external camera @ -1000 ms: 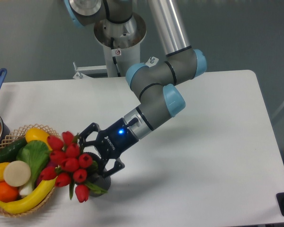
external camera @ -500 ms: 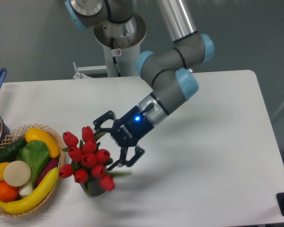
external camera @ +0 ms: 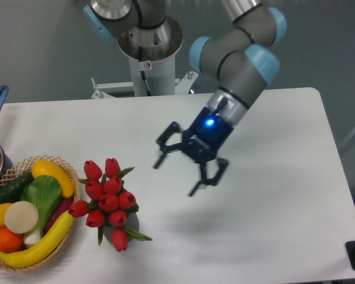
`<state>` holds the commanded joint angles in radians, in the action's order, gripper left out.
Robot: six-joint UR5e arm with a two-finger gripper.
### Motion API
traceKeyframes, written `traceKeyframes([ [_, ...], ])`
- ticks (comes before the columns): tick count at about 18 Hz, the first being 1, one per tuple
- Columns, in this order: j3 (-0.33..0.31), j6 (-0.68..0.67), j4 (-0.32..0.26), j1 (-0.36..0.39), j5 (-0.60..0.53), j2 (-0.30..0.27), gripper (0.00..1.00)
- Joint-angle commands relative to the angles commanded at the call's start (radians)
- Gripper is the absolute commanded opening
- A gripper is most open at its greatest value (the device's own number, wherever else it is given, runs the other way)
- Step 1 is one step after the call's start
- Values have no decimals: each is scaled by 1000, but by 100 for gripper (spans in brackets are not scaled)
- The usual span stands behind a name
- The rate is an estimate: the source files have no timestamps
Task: Insert the flowers into the vase
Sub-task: 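Open the gripper to release the tulips and withdraw upward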
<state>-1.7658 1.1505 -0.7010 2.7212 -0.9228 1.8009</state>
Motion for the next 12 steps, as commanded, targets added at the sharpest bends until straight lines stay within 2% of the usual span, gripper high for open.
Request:
traceKeyframes([
  [3,22,5,-6,18,-172,8,100],
  [4,35,3,-24,35,-261,9,100],
  [6,61,6,-69,40,-326,27,100],
  [9,142,26,-185,35,-434,64,100],
  [12,245,46,-343,29,-531,109,100],
])
